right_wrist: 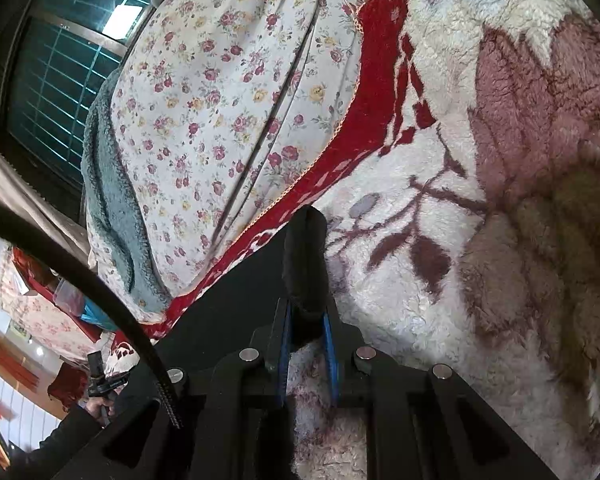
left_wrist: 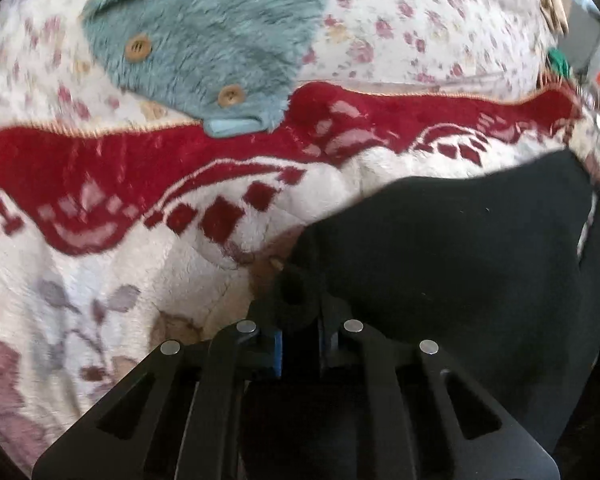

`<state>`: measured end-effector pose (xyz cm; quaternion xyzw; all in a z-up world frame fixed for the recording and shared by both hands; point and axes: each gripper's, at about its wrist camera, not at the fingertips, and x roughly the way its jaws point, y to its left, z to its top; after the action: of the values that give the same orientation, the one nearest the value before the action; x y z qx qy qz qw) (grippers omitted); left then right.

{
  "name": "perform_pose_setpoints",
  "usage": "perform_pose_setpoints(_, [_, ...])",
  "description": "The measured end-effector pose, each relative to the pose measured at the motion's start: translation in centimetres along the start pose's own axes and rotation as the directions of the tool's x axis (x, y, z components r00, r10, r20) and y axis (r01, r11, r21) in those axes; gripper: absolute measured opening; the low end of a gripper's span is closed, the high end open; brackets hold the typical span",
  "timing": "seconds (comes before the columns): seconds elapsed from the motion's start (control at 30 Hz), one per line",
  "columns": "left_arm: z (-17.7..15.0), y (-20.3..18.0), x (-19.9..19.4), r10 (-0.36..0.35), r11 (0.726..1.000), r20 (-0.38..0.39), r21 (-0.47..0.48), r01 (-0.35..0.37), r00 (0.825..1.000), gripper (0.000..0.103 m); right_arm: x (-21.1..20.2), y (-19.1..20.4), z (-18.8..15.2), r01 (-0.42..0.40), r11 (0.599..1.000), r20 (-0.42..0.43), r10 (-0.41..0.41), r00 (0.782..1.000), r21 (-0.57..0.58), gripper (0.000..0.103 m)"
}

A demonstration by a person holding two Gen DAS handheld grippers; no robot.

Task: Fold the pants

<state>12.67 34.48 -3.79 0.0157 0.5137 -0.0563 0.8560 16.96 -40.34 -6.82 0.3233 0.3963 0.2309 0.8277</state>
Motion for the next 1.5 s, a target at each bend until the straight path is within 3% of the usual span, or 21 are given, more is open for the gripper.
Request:
perform_pose_setpoints(0.07, [0.0, -0.3, -1.4, 0.044, 0.999, 0.037, -0.017, -0.044, 0.998, 0.010, 0.0, 0.0, 0.0, -0.001, 1.000, 0.000, 0.001, 1.000, 0.001, 0.013])
perform_pose_setpoints(0.2, [-0.3, -1.0, -5.8, 0.060, 0.996, 0.144, -0.072, -0.050, 0.988, 0.010, 0.1, 0.0, 0.0, -0.001, 1.000, 0.000, 0.001, 1.000, 0.001, 0.013])
perform_pose_setpoints(0.37, [-1.2, -3.0, -9.0, 0.133, 0.990, 0.171, -0.072, -0.122, 0.976, 0.010, 0.2, 0.1, 0.3, 0.008, 1.000, -0.023, -0.008, 1.000, 0.015, 0.013])
perform_pose_setpoints(0.5, [-2.2, -5.2, -11.1, 0.211, 0.976, 0.217, -0.092, -0.195, 0.953, 0.010, -0.2, 1.7, 1.9, 0.117, 0.992, -0.114, -0.111, 0.987, 0.045, 0.019])
perform_pose_setpoints(0.6, [-2.9, -7.0, -12.3, 0.255, 0.967, 0.254, -0.088, -0.241, 0.933, 0.010, -1.4, 4.4, 4.4, 0.103, 0.995, -0.102, -0.102, 0.989, 0.004, 0.021])
perform_pose_setpoints(0.73, [-3.6, -8.5, -13.9, 0.273, 0.962, 0.317, -0.112, -0.250, 0.908, 0.010, -0.1, 5.1, 8.3, 0.115, 0.991, -0.162, -0.102, 0.981, 0.074, 0.035])
perform_pose_setpoints(0.87, [-3.7, -8.4, -14.7, 0.259, 0.964, 0.332, -0.140, -0.225, 0.907, 0.010, 5.3, 3.2, 10.1, 0.124, 0.967, -0.340, -0.042, 0.939, 0.223, 0.035])
perform_pose_setpoints(0.93, [-3.7, -8.3, -15.1, 0.250, 0.966, 0.335, -0.155, -0.209, 0.908, 0.010, 6.5, 3.0, 10.6, 0.147, 0.962, -0.341, -0.062, 0.938, 0.230, 0.035])
perform_pose_setpoints(1.03, [-3.8, -8.4, -15.3, 0.240, 0.967, 0.347, -0.172, -0.190, 0.906, 0.010, 8.3, 2.8, 10.7, 0.198, 0.963, -0.386, -0.114, 0.915, 0.184, 0.035])
perform_pose_setpoints(1.17, [-3.4, -8.4, -15.0, 0.240, 0.966, 0.342, -0.176, -0.189, 0.909, 0.010, 9.4, 2.5, 10.7, 0.183, 0.972, -0.410, -0.107, 0.906, 0.149, 0.035])
perform_pose_setpoints(1.3, [-3.2, -8.3, -14.7, 0.233, 0.964, 0.327, -0.199, -0.174, 0.916, 0.010, 10.2, 3.3, 10.7, 0.117, 0.989, -0.406, -0.073, 0.911, 0.085, 0.023])
perform_pose_setpoints(1.37, [-3.1, -8.2, -14.6, 0.231, 0.964, 0.325, -0.207, -0.169, 0.917, 0.010, 10.6, 3.4, 10.6, 0.111, 0.992, -0.415, -0.077, 0.907, 0.057, 0.019])
perform_pose_setpoints(1.43, [-3.0, -8.1, -14.5, 0.228, 0.963, 0.319, -0.213, -0.165, 0.920, 0.010, 11.3, 3.6, 10.5, 0.117, 0.992, -0.430, -0.089, 0.898, 0.038, 0.005])
perform_pose_setpoints(1.5, [-3.0, -8.0, -14.5, 0.232, 0.962, 0.312, -0.213, -0.170, 0.921, 0.010, 11.1, 3.6, 10.4, 0.121, 0.993, -0.413, -0.107, 0.904, 0.009, 0.003])
